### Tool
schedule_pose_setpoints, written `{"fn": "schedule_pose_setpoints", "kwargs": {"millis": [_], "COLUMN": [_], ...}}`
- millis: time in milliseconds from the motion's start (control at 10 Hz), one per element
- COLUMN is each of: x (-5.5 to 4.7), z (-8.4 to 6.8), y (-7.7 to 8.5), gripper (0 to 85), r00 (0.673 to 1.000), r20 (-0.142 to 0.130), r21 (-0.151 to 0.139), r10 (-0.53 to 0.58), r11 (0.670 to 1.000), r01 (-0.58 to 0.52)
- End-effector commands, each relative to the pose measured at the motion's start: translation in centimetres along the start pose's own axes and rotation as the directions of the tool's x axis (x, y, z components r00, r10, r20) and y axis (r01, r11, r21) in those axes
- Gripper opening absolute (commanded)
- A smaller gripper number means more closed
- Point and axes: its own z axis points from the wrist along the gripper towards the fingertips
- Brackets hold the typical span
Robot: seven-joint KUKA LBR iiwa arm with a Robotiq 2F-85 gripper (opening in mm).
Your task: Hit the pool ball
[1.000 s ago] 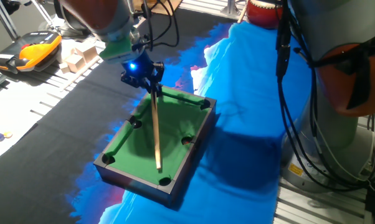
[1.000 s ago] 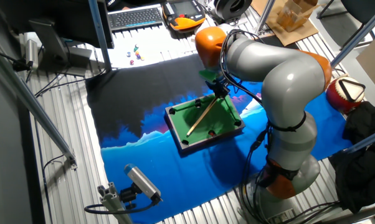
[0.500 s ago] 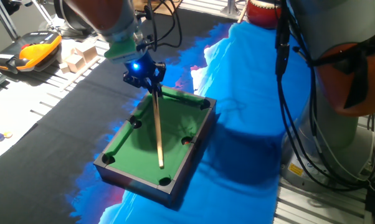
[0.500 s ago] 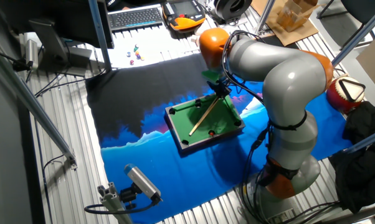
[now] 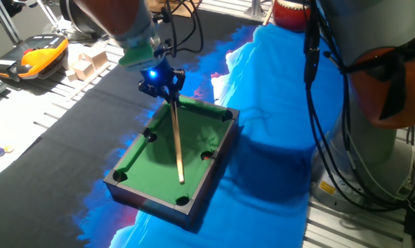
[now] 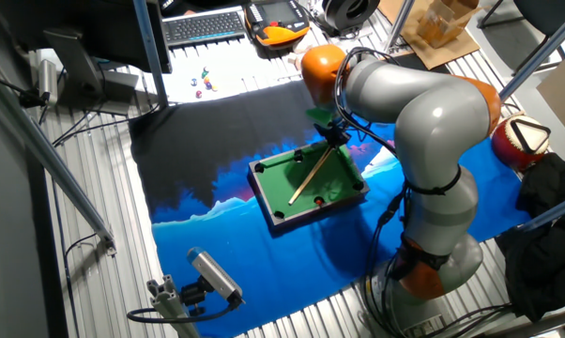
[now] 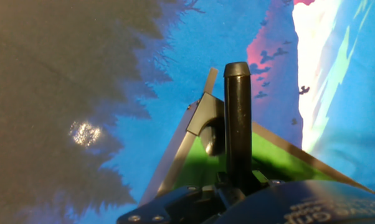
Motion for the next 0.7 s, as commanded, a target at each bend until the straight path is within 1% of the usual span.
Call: {"fn": "schedule_pose_setpoints", "kwargs": {"millis": [0, 100, 200, 300, 400, 500, 600], "x": [-0.05, -0.06, -0.06, -0.06, -0.05, 0.01, 0.07], "z": [0.09, 0.11, 0.12, 0.12, 0.10, -0.06, -0.59], "y": [0.05, 0.10, 0.12, 0.13, 0.14, 0.12, 0.05], "gripper": [17.0, 34.0, 34.0, 34.0, 51.0, 51.0, 51.0], "r00": [1.000, 1.000, 1.000, 1.000, 1.000, 1.000, 0.999], "r20": [-0.001, -0.006, -0.013, -0.013, -0.012, -0.013, -0.036], "r21": [-0.005, -0.014, -0.025, -0.026, -0.026, -0.033, -0.068], "r10": [-0.001, -0.001, -0.003, -0.003, -0.002, -0.007, -0.009], "r11": [1.000, 1.000, 1.000, 1.000, 1.000, 0.999, 0.998], "r01": [0.001, 0.001, 0.002, 0.002, 0.002, 0.007, 0.007]}}
